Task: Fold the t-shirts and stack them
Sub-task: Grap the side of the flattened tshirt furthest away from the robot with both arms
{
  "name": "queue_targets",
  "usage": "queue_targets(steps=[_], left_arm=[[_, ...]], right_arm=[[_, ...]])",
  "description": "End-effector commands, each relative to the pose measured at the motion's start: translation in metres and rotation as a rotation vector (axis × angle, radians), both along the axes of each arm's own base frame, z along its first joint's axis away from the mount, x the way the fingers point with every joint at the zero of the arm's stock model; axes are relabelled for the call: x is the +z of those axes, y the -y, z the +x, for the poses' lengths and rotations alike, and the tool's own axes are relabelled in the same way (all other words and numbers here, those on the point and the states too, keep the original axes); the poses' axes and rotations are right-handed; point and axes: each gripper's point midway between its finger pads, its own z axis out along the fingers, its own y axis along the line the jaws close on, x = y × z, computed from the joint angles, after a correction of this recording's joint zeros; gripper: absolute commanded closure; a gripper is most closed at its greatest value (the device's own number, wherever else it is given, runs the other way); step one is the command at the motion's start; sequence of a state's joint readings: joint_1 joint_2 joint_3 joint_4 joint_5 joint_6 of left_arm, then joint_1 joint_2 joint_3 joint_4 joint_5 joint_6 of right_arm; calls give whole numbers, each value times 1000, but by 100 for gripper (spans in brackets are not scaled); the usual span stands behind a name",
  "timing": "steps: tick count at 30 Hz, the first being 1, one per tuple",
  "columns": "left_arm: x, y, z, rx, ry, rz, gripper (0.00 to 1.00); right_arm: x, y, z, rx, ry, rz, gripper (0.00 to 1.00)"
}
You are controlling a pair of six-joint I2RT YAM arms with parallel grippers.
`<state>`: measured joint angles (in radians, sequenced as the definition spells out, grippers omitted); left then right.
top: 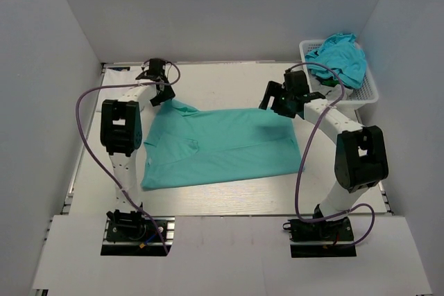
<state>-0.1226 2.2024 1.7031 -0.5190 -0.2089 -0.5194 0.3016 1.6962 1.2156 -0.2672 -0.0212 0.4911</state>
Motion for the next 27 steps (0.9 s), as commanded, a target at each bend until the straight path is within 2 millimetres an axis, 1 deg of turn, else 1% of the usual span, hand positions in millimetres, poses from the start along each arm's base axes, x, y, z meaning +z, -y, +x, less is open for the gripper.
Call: queue_targets(steps=[1, 2, 3, 5, 8, 9, 10, 11, 12, 13, 14, 16, 17, 19, 20, 21, 22, 23, 25, 26, 27], left_arm=[[4, 4, 13, -31, 35, -24, 39], [1, 6, 15, -36, 31, -31, 39], [1, 6, 15, -36, 31, -31, 46], [-1, 3, 17, -34, 30, -40, 50], [-3, 8, 21, -47, 36, -58, 59], [-1, 10, 23, -56, 44, -72, 64], [0, 14, 24, -74, 51, -82, 72], [5, 14, 28, -75, 66, -83, 77], [5, 16, 29, -81, 59, -91, 85], [9, 16, 31, -81, 62, -91, 96], [15, 17, 36, -82, 71, -92, 100], [16, 13, 36, -69, 56, -75, 100], [20, 14, 39, -70, 68, -76, 100], [19, 11, 37, -63, 57, -66, 100], [29, 10, 38, -57, 76, -59, 100], [25, 9, 35, -57, 66, -58, 100], [33, 9, 36, -68, 79, -51, 100], [29, 10, 33, -74, 68, -59, 100], [38, 13, 34, -91, 78, -66, 100], [41, 15, 34, -97, 78, -73, 100], [41, 14, 34, -107, 77, -65, 100]], right_arm=[[17, -1, 10, -7, 35, 27, 10], [15, 1, 10, -9, 31, 26, 10], [15, 0, 10, -4, 30, 30, 10], [12, 2, 11, -12, 22, 29, 10], [6, 6, 11, -25, 5, 20, 10], [5, 7, 11, -24, 3, 16, 10], [2, 10, 12, -32, -2, 7, 10], [1, 11, 13, -32, 0, -1, 10], [-1, 11, 14, -29, -8, -11, 10], [-5, 18, 17, -56, -10, -47, 10], [-8, 22, 17, -61, -16, -70, 10], [-9, 33, 25, -99, -5, -130, 10], [-10, 36, 27, -99, -5, -156, 10], [-11, 46, 37, -130, -5, -206, 10], [-6, 50, 44, -153, 14, -232, 10], [-11, 50, 50, -162, 10, -241, 10], [-11, 50, 56, -174, 16, -245, 10], [-13, 54, 60, -194, 17, -264, 10], [-33, 58, 64, -241, -33, -270, 10], [-23, 61, 75, -281, -13, -285, 10], [-40, 63, 77, -304, -51, -299, 10]])
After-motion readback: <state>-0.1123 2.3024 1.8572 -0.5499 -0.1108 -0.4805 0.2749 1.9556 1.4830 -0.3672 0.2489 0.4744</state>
